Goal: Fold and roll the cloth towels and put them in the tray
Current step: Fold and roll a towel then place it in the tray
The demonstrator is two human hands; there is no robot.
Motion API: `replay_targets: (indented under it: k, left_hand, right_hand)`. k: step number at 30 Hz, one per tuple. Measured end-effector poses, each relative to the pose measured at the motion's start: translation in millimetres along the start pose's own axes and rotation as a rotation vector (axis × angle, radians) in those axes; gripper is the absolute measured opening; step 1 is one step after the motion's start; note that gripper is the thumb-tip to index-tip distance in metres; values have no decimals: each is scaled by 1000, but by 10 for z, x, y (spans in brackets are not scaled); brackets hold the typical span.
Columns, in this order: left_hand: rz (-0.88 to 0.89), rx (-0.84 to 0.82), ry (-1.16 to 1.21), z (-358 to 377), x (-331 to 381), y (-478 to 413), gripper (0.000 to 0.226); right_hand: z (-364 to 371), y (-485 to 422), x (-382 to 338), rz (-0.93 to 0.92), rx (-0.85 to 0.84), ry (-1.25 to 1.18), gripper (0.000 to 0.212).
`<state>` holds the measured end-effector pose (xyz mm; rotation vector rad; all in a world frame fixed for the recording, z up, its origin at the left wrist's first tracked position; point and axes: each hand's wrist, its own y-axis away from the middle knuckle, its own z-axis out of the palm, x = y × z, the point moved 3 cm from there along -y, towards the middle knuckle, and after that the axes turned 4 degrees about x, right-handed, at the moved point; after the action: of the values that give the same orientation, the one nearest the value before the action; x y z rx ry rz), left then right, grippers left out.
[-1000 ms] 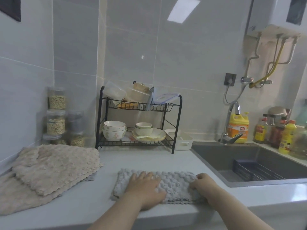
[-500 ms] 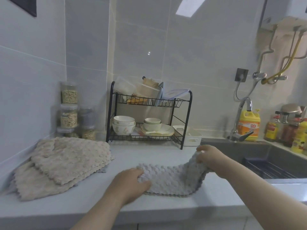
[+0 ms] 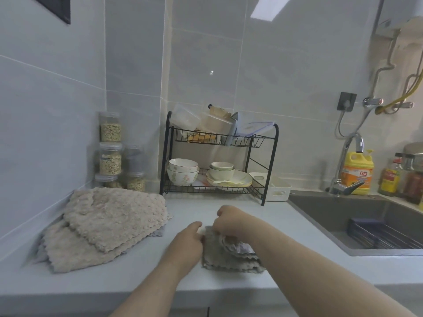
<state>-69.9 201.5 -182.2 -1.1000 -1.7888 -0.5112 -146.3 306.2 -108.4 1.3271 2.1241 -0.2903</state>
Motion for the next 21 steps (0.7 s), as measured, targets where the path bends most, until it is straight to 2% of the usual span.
replay_targets:
  k: [3,6,8,10,13,17,18,19,20,21]
  left_hand:
    - [-39,26,88,-24,-48,-48,54]
    - [-27,25,84,-34,-52,-50,46]
    - [6,25,20,-20,-44,-54,38]
    - [47,30,-54,-5,-30,-56,31]
    - [89,13,-110,28,-13,-55,30]
    - [80,-10,-70,44,9,-60,26]
    - [74,-11,-44,47,14,-52,23]
    - [61,-16,-17,48,16,-42,27]
    - [58,-20,1,48,8,-39,39]
    - [69,-28,-4,48,5,-28,53]
  right_hand:
    - [-43,57,112,55,-26,-217,19]
    - [-311,128,297,-19,190,-313,25]
    - [-448,161,495,-92,326,-96,32]
    - [-419,160,711,-98,305,111,34]
    - [-206,201,846,-163,178,114,37]
    - [-45,155,863,-243,164,134,44]
    - [-10,127,885,-225,134,194,52]
    - [40,119,903,-221,119,261,73]
    - [91,87,935,-209,101,339,95]
    - [127,64,965,-173,86,383,98]
